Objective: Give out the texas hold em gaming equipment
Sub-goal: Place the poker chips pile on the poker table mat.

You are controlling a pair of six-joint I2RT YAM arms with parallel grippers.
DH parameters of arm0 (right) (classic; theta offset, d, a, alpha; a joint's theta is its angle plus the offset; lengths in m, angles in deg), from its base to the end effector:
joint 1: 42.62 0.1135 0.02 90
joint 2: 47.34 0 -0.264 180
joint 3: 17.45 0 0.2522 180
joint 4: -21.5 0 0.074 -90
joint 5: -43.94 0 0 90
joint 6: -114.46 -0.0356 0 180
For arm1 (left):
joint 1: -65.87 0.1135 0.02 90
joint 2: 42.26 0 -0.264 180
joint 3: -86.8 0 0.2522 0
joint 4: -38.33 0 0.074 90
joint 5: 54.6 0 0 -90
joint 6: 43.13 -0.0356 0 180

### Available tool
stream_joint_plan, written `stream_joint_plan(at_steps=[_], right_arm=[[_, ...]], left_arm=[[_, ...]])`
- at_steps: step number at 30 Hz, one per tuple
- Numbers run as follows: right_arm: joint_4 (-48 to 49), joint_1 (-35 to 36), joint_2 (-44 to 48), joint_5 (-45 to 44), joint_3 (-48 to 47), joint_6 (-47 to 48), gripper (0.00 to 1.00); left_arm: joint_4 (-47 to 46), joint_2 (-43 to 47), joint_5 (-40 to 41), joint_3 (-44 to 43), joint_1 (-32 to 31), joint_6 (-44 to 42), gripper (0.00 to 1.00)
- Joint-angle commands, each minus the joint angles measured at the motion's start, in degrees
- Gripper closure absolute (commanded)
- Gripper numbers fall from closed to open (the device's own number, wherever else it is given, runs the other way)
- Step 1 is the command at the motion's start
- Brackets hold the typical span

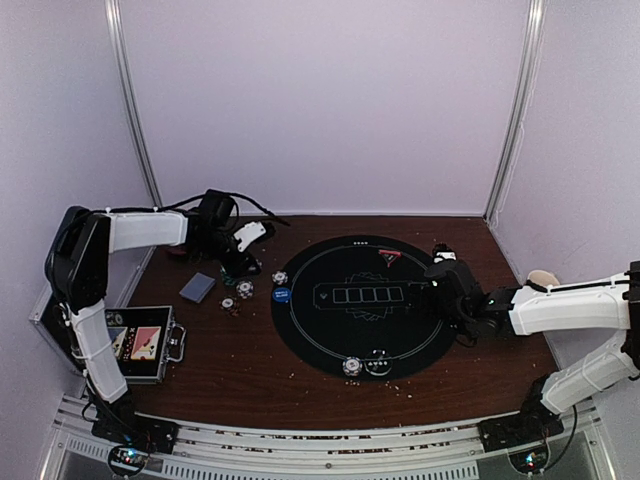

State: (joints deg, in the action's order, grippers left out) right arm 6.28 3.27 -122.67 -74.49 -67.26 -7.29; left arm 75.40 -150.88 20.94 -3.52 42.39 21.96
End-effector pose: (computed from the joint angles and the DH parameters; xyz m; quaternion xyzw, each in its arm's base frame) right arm 0.1935 0.1753 0.1915 -0.0069 0.8871 0.0793 0.4547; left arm 0.3683 -0.1697 0.1952 0.4223 0.8485 -0.1165 0.2967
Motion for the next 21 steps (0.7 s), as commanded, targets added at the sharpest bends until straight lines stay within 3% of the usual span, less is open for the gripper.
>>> stream_joint_plan(at_steps=[1,13,21], right_arm=[[0.6,0.3,1.3,-2.1,-0.2,-0.9,0.00],[1.1,0.3,5.9,-5.7,1.9,-1.7,0.00],[1.1,0.3,7.3,-5.5,2.4,-1.7,0.00]], left_arm=[[1.5,0.5,-1.0,-5.9,-5.2,1.4,0.67],[3.0,-13.7,-3.6,-23.4,-18.2,7.2,0.67],[3.0,-22.3,-0.4,-28.8,-22.6,9.7,0.67]])
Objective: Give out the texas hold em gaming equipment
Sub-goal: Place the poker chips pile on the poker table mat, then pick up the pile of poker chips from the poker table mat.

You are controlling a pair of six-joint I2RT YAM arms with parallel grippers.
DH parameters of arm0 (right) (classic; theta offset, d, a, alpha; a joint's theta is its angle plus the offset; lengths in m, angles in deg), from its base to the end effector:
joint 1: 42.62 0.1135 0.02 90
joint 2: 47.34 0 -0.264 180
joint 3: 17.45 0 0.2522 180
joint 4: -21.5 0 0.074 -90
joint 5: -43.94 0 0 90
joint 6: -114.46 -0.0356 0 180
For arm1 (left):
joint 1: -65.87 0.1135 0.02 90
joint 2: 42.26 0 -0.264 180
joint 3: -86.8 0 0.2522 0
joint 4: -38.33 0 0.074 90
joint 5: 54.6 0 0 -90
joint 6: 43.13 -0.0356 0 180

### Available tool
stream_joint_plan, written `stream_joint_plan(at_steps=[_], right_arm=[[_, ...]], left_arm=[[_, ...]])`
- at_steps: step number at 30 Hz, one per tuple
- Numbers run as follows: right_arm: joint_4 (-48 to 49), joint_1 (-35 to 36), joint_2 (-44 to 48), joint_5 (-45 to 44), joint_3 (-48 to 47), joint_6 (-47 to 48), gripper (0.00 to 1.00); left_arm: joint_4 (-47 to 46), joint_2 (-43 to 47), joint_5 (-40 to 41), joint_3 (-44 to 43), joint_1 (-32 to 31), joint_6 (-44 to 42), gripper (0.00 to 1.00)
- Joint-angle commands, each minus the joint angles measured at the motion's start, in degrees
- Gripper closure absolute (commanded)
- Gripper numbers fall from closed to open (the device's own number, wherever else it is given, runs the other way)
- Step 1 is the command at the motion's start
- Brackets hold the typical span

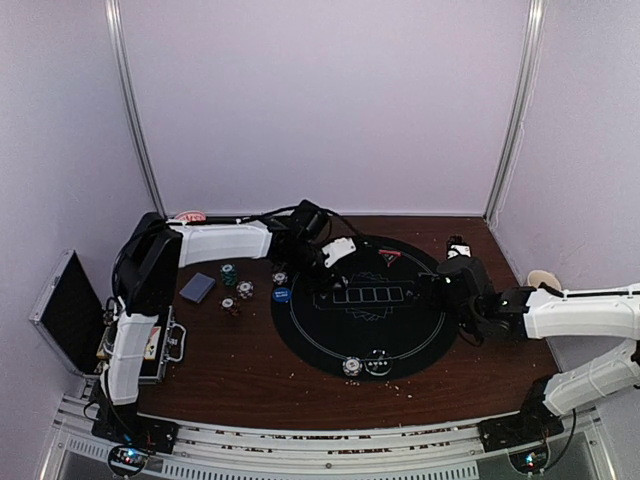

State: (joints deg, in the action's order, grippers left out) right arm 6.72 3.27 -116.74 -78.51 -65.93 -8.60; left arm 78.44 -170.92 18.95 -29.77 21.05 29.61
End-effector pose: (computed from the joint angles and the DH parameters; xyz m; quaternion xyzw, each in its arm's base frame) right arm 0.1858 0.1642 0.2099 0.0312 0.8633 0.0866 0.4963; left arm 0.3460 -0.3580 0.1814 0.5225 0.7784 -0.2078 0.2791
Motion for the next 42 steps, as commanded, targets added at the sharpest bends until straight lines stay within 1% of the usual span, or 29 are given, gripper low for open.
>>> stream_joint_plan(at_steps=[1,9,11,12,15,19,20,21,27,31,33,37,42], right_arm=[[0.7,0.3,1.5,-1.4,1.0,-0.3,0.00],[1.0,0.3,1.2,-0.9,0.9,0.0,0.00],[1.0,0.3,1.0,-0.8,0.9,0.0,0.00],[1.0,0.3,0.9,-0.7,0.9,0.1,0.00],[1.0,0.3,0.5,-0.6,0.7,0.2,0.00],[0.9,0.3,-0.2,-0.5,0.5,0.3,0.00],[0.9,0.3,-0.3,-0.4,0.4,0.3,0.00],[0.8,0.3,-0.4,-0.3,0.4,0.5,0.00],[1.3,0.3,-0.2,3.8,-1.0,2.0,0.00],[0.0,0.6,-2.8,9.2,-4.7,3.1,0.00],[-1.8,1.1,-6.0,10.9,-8.2,3.7,0.00],[-6.2,2.3,-16.1,14.2,-17.2,5.3,0.00],[-10.4,3.6,-28.5,18.9,-27.7,8.1,0.00]], left_arm=[[0.0,-3.0,2.0,-2.7,-1.7,2.2,0.67],[0.0,-6.4,3.2,-2.7,-3.4,2.6,0.65],[0.0,-6.7,3.3,-2.7,-3.6,2.5,0.62],[0.0,-6.8,3.3,-2.6,-3.7,2.5,0.59],[0.0,-6.7,3.4,-2.4,-3.7,2.5,0.43],[-0.1,-5.6,4.0,-2.2,-3.7,2.5,0.13],[-0.1,-5.0,4.2,-2.1,-3.7,2.5,0.07],[-0.1,-4.2,4.3,-1.9,-3.7,2.5,0.03],[-1.5,4.8,5.8,1.2,-2.5,2.5,0.02],[-1.6,11.3,6.2,4.2,0.7,1.8,0.02],[-1.6,14.6,6.4,6.4,2.7,1.4,0.02],[-2.2,21.4,5.7,12.4,7.9,1.0,0.02],[-4.9,31.4,3.6,23.2,14.4,0.9,0.02]])
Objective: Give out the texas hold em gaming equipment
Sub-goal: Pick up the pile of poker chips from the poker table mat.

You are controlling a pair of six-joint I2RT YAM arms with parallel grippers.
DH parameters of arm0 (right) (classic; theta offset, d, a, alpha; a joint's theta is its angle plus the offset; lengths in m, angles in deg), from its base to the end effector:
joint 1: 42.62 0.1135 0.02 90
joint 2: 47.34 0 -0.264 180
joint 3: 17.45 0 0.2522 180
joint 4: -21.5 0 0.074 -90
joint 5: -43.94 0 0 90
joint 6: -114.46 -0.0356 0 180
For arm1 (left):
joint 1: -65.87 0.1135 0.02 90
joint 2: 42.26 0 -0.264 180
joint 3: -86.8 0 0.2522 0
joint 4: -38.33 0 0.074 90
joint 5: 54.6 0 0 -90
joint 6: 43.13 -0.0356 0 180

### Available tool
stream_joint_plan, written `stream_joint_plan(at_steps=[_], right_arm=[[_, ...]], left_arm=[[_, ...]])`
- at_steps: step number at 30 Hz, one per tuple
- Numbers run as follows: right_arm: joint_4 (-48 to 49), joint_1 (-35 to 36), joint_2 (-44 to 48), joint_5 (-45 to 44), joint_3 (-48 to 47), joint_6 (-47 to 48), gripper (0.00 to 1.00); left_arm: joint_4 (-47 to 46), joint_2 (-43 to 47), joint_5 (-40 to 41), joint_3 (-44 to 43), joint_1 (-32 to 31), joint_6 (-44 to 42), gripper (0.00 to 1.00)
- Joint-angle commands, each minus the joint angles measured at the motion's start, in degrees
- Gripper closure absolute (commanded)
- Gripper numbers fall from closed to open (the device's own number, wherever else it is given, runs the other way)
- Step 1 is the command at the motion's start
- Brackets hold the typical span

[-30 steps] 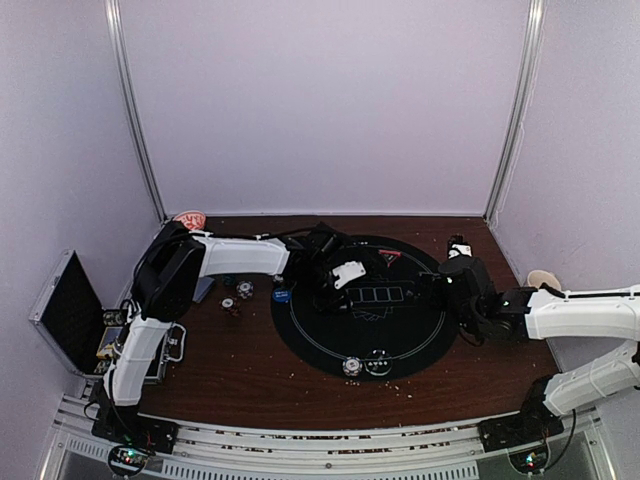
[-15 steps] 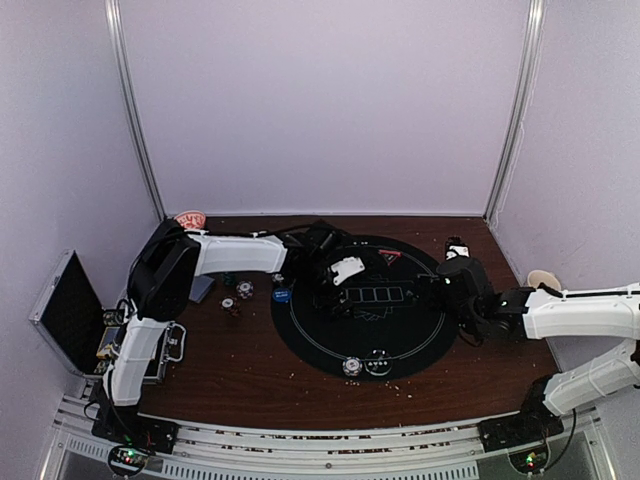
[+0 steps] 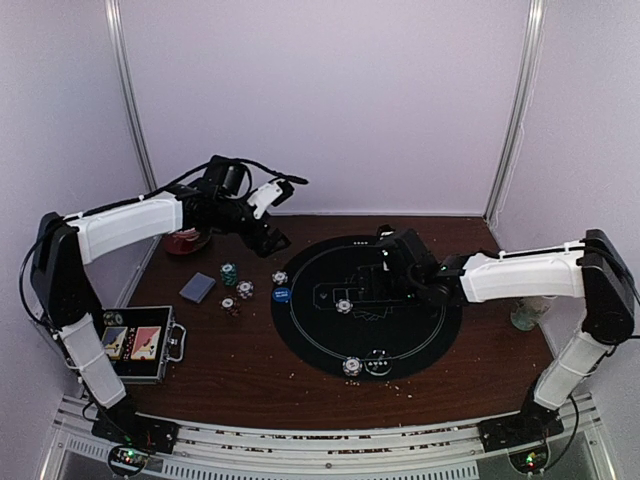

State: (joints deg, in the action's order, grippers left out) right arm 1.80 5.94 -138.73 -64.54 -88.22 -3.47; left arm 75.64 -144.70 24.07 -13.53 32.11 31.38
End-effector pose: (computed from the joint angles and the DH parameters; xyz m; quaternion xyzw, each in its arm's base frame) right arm 0.2365 0.2509 0.2189 -0.0940 0.8933 0.1422 0.4158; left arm 0.3395 -0.2353 0.2929 0.4132 0.8003 -0.1556 0.4056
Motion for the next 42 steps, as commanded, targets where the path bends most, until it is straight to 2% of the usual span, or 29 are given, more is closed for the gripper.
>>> stream_joint_plan(at_steps=[1,7,11,23,33,40,42], right_arm=[[-6.0,1.2,-8.5,5.6,-7.3,3.4,0.00],[-7.5,2.2,-17.5,10.9,-15.1,4.7,0.03],[-8.9,2.3,-20.9,11.0,-17.9,5.1,0.05],[-9.0,3.1,-26.0,8.7,-19.5,5.3,0.11],[-8.4,3.1,-28.4,7.1,-20.1,4.5,0.22],[-9.0,3.1,-30.4,7.0,-21.0,4.4,0.25],[-8.8,3.0,-30.4,6.8,-20.9,4.4,0.28]], left_arm=[[-2.8,7.2,-1.7,9.4,4.6,-1.1,0.02],[-7.3,18.5,0.1,23.3,8.9,-2.5,0.02],[-10.1,22.7,1.4,28.8,9.5,-3.5,0.02],[-15.6,25.3,4.2,33.0,9.7,-1.2,0.02],[-19.0,27.5,5.4,35.3,9.9,-0.4,0.02],[-19.5,27.3,5.6,35.4,10.2,-0.2,0.02],[-19.5,27.2,5.5,35.4,10.3,-0.2,0.02]])
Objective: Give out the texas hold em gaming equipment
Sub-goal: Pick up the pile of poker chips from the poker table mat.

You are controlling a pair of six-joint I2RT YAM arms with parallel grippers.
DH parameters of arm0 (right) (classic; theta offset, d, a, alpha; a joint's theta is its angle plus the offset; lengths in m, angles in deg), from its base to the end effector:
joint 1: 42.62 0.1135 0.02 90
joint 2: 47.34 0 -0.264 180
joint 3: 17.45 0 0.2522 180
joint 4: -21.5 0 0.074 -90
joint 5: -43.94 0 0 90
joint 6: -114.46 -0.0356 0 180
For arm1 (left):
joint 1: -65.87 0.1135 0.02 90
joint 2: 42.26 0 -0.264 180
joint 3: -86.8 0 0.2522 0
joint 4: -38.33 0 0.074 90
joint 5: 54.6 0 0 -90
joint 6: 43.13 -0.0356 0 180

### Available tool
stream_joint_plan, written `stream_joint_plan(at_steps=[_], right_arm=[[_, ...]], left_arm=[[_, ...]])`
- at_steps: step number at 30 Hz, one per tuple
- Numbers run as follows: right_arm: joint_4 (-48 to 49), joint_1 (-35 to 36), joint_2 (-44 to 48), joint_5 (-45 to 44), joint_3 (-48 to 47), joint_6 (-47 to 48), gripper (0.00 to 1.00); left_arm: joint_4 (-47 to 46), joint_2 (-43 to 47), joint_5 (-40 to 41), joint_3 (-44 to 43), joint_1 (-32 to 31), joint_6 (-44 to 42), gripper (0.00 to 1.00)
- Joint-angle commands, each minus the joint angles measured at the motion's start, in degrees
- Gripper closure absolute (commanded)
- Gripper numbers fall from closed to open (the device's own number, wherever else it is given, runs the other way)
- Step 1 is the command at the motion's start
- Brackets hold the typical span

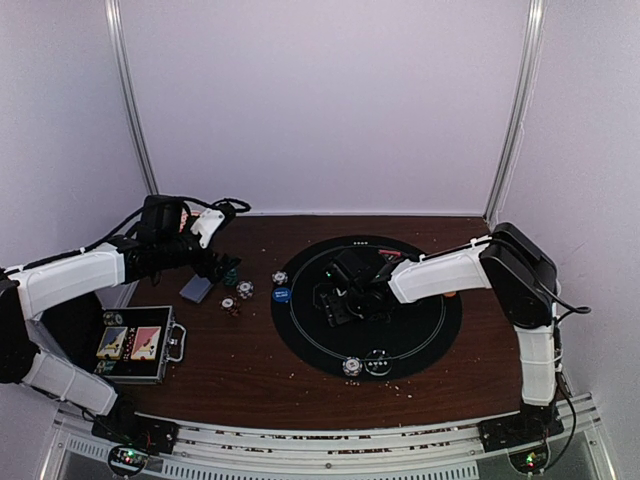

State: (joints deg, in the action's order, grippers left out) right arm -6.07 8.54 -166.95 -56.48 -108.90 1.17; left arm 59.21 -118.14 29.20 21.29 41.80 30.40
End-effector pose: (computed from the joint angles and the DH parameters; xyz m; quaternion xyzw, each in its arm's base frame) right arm 0.2773 0.3341 0.1339 -0.2032 0.9301 0.1084 0.2861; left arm 0.2698 -0.1247 0.2674 0.3263 0.8071 -0.0795 0.4856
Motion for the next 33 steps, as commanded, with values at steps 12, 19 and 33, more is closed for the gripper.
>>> stream_joint_plan(at_steps=[12,19,33], right_arm=[[-1.0,0.4,-0.7,-2.1,0.9,-0.9,0.53],[-1.0,0.4,0.2,-4.6,1.6,-1.2,0.63],[4.1,-4.4,10.6,-5.4,9.0,-2.7,0.66]], left_arm=[[-3.3,0.7,0.3,0.7,1.2,1.2,0.02],[-3.4,0.9,0.2,0.7,1.5,1.4,0.02],[-3.6,0.8,0.1,0.8,1.8,1.6,0.02]])
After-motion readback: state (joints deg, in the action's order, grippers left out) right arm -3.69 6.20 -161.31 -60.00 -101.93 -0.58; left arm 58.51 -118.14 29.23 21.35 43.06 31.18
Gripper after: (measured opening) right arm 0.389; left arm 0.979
